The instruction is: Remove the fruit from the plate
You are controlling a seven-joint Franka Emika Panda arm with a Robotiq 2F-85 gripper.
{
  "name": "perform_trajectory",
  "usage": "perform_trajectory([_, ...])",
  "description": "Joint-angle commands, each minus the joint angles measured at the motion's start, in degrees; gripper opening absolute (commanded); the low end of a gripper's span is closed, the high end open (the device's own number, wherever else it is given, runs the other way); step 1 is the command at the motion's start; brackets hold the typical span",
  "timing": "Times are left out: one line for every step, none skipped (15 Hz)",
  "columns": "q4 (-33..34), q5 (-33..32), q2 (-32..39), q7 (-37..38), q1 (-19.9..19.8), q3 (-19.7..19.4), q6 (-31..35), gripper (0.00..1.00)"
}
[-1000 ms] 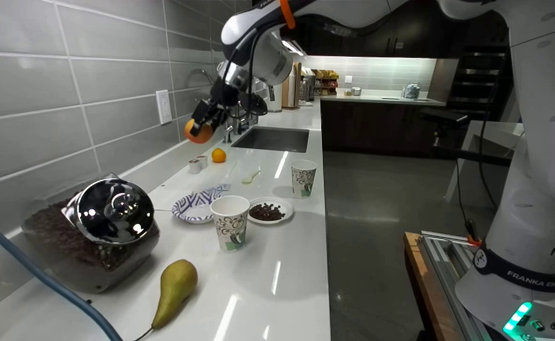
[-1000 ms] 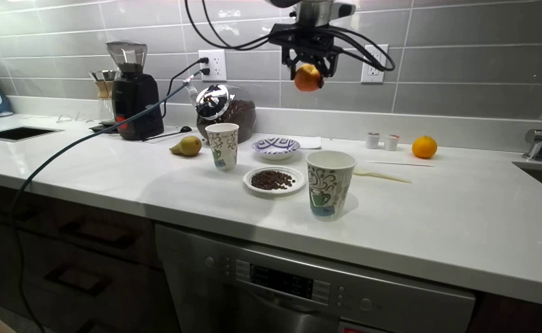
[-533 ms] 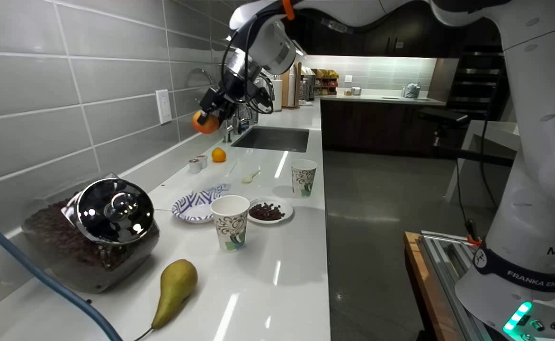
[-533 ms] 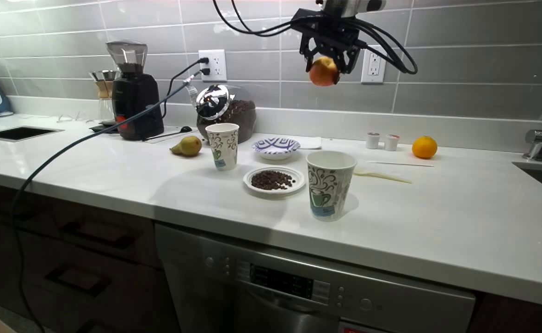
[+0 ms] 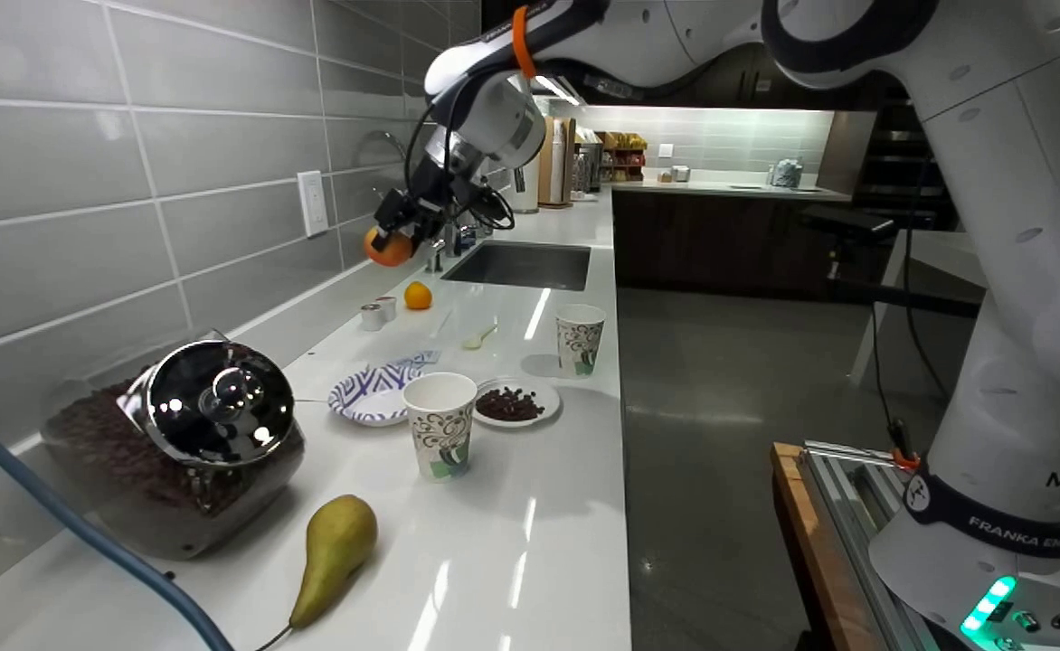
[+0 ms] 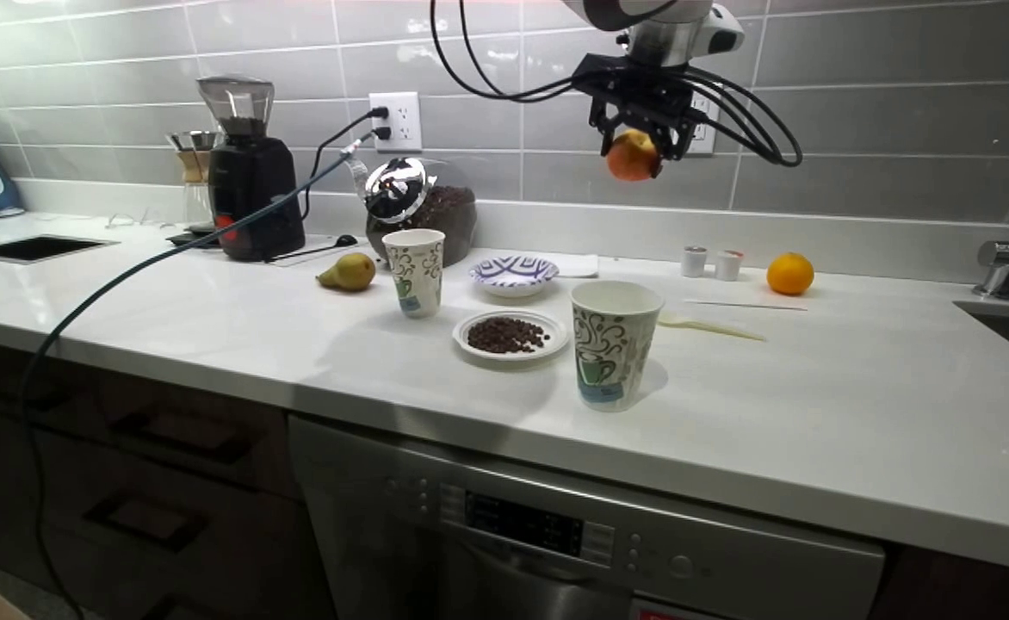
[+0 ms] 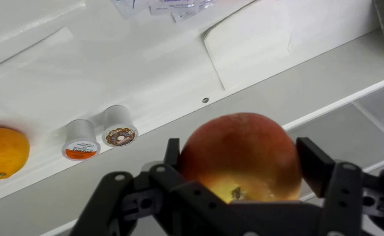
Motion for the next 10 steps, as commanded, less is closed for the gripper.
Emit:
perform_trajectory([10.75,-3.26,7.61,4.65,0.15,-0.92,-2.29,0.62])
perform_trajectory([12.93,-3.67,9.49,5.32,-0.05,-0.81,-2.49,0.62])
perform_trajectory([14.47,-4.93,10.62,6.67,0.08,-1.29,-3.34,0.62])
perform_trajectory([16.26,-6.23,12.24,7.67,0.23,-1.68,-3.62,0.62])
perform_trajectory([17.79,-7.4,13.58,8.68,0.29,-1.98,-3.89,0.62])
perform_trajectory([19.58,-8.62,15.02,9.57,0.3,-2.15,-4.47,0.62])
perform_trajectory([21.06,-9.9,16.14,10.43,0.37,-2.41,-5.23,0.62])
perform_trajectory([22.69,-10.89,17.46,11.06,0.34,-2.49,-5.88,0.62])
perform_trajectory([24.22,-11.78,18.55,11.59,0.31,-2.53,-6.93,0.62])
perform_trajectory([25.86,-12.65,19.86,11.8,0.33,-2.57,-7.53,0.62])
